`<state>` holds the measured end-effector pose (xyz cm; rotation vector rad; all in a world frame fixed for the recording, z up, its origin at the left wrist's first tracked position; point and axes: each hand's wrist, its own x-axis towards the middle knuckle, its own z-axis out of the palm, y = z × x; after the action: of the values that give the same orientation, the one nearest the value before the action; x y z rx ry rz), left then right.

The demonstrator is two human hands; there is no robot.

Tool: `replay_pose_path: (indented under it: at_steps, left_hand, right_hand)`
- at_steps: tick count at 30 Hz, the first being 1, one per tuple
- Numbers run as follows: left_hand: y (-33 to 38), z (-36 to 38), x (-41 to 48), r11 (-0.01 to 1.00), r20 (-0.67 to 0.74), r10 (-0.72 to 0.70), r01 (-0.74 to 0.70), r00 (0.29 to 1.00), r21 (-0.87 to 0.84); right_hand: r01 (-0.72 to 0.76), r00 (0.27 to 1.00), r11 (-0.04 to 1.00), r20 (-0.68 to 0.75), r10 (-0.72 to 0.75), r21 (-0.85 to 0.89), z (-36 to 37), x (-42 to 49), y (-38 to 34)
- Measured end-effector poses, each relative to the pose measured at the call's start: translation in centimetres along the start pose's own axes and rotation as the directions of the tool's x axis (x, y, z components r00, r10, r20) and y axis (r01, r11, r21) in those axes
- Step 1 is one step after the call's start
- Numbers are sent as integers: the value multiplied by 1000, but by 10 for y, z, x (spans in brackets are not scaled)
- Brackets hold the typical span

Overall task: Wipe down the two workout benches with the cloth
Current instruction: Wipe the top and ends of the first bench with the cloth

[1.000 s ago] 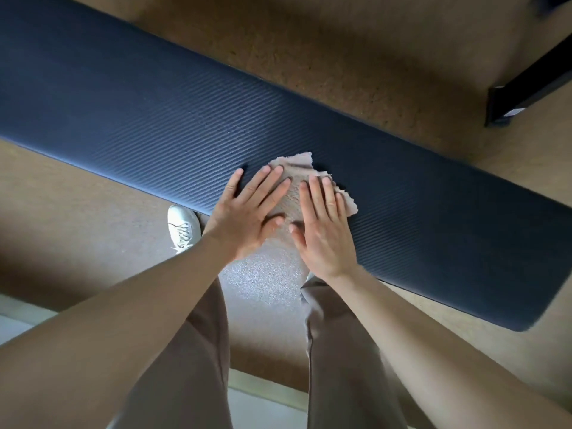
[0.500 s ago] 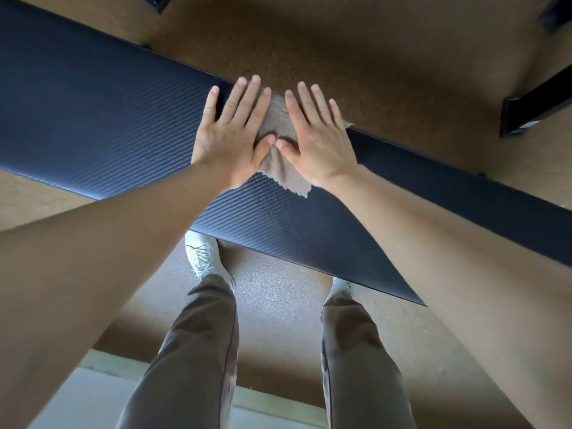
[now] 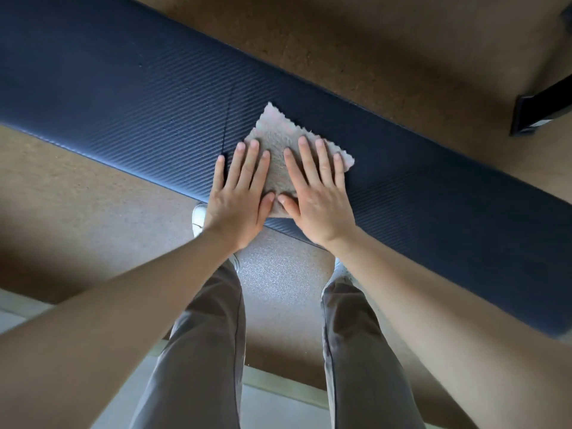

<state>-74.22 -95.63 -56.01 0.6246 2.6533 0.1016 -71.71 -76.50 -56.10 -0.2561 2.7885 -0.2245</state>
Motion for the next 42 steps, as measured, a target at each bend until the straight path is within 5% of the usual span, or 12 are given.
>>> replay_pose_path:
  at_steps: [12,21,30,42]
  left_hand:
    - [3,27,-79,999,66,-35,36,997,-6]
    - [-52,-12,4,985,10,-171,171,985,-23]
    - [-140,-70,112,977,-46,-211,210,976,-28]
    - [-124,-41,56,955,-57,-262,250,963,-159]
  right_hand:
    - [-12,999,998,46,9,67,20,-62,-42]
    - [122,992,992,-13,-122,25,-7,61,-41]
    - [134,986,991,100,-134,8,-53,219,-48]
    - [81,997,992,-5,-82,-97,-27,168,-82]
